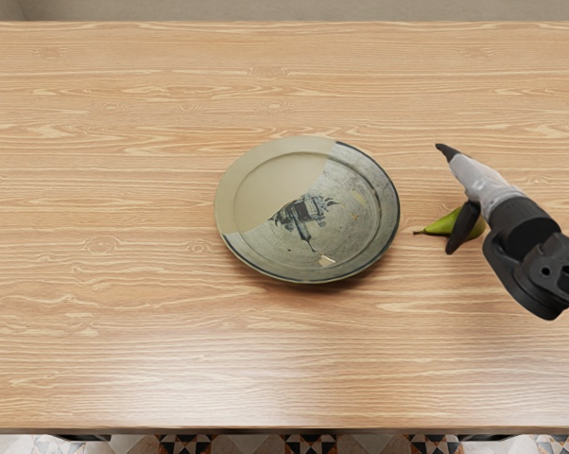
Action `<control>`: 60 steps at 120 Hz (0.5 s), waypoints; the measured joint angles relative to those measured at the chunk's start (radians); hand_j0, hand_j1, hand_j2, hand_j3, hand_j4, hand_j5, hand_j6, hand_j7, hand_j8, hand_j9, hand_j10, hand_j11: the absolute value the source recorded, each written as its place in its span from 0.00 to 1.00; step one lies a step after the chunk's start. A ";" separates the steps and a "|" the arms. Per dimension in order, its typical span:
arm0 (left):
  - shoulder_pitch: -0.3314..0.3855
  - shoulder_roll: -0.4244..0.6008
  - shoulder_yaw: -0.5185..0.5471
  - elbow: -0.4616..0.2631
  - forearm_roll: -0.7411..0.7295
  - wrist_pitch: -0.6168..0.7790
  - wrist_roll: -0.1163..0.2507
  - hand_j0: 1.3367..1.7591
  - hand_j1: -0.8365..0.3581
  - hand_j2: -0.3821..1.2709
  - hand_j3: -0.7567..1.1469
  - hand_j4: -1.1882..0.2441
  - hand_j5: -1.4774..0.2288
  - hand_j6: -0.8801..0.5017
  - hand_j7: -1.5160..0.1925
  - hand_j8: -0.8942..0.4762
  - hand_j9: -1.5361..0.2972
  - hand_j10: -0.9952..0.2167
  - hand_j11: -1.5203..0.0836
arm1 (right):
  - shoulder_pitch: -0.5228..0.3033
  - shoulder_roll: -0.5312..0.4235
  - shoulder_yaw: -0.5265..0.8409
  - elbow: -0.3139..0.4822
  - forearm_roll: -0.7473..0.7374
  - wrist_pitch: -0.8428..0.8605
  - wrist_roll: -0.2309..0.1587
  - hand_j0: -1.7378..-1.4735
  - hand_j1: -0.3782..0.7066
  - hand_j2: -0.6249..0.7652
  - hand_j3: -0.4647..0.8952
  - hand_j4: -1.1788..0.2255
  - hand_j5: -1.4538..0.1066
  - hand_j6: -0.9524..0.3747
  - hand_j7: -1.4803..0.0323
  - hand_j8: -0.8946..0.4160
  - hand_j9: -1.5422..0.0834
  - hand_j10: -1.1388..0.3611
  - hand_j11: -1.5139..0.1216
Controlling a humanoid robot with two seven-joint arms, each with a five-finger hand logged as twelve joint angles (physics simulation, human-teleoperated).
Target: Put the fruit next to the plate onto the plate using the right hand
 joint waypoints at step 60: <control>0.000 0.000 0.000 0.000 0.000 0.000 0.000 0.76 0.99 0.23 0.40 0.83 0.87 0.64 0.89 0.65 0.84 0.82 0.95 | -0.032 0.001 0.000 -0.011 0.001 -0.026 0.000 0.30 0.25 0.42 0.34 0.69 0.76 0.56 0.81 0.52 0.79 0.62 0.76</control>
